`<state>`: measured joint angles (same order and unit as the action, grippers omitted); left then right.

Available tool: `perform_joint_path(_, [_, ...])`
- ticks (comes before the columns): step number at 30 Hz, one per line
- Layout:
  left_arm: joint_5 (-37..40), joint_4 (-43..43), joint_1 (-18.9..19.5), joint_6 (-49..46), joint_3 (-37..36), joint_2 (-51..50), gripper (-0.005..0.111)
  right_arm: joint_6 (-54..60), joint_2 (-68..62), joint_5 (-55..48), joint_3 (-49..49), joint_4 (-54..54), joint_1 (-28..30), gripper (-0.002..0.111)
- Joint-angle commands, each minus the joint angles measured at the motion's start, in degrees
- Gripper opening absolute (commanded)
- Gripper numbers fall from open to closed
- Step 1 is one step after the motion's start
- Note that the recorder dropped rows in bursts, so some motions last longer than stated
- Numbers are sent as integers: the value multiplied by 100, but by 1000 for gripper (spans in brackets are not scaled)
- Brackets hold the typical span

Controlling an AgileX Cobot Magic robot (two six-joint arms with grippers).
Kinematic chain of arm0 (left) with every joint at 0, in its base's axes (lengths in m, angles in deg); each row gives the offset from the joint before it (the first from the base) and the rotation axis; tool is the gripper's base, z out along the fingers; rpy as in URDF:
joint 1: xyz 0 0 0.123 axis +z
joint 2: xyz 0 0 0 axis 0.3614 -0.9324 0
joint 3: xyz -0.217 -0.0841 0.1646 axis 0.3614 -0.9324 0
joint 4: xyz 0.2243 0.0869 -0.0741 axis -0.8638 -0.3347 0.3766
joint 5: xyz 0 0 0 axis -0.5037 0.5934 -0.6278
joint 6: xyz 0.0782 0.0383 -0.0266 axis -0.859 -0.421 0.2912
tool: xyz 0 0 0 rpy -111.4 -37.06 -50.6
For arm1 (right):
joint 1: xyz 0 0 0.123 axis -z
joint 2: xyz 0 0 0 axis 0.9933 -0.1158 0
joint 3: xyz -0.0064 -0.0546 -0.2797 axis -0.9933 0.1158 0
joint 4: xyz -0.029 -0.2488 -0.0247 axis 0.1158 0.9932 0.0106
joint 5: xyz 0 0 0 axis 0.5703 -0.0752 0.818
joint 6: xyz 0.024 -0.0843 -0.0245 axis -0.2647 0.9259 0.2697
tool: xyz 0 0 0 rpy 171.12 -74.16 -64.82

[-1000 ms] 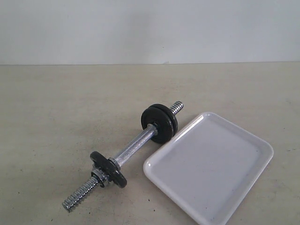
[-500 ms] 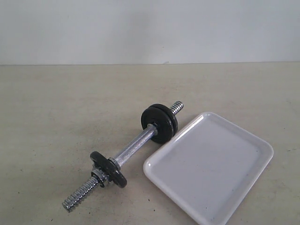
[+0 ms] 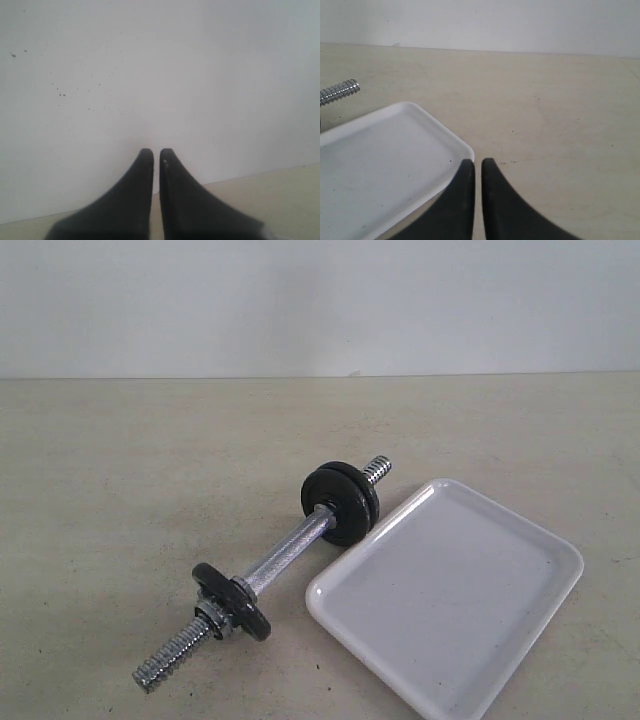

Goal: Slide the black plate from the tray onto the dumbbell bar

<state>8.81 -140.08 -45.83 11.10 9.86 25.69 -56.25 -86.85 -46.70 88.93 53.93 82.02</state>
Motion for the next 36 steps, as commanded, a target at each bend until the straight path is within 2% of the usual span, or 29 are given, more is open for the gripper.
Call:
perform_joint_path(1, [-29, 10, 9, 66, -25, 41, 4, 3, 18, 0, 1, -2, 17, 4])
perform_joint_path(14, [-29, -42, 9, 41, -25, 41, 4, 3, 18, 0, 1, -2, 17, 4])
perform_joint_path(16, [37, 349, 9, -22, -25, 41, 4, 3, 18, 0, 1, -2, 17, 4])
perform_joint_path(18, [409, 1567, 9, -512, -25, 41, 4, 3, 18, 0, 1, -2, 17, 4])
perform_joint_path(20, [904, 3232, 9, -1474, -14, 41, 4, 3, 18, 0, 1, -2, 17, 4])
perform_joint_path(22, [1187, 4469, 9, -2811, -14, 41, 4, 3, 18, 0, 1, -2, 17, 4])
perform_joint_path(24, [1254, 5723, 9, -4699, -14, 41, 4, 3, 18, 0, 1, -2, 17, 4])
perform_joint_path(26, [1051, 6803, 9, -6516, -14, 41, 4, 3, 18, 0, 1, -2, 17, 4])
perform_joint_path(30, [342, 8881, 9, -9304, -14, 41, 4, 3, 18, 0, 1, -2, 17, 4])
perform_joint_path(33, [-91, 10246, 9, -10465, -35, 41, 4, 3, 18, 0, 1, -2, 17, 4])
perform_joint_path(36, [-81, 10607, 9, -10698, -35, 41, 4, 3, 18, 0, 1, -2, 17, 4])
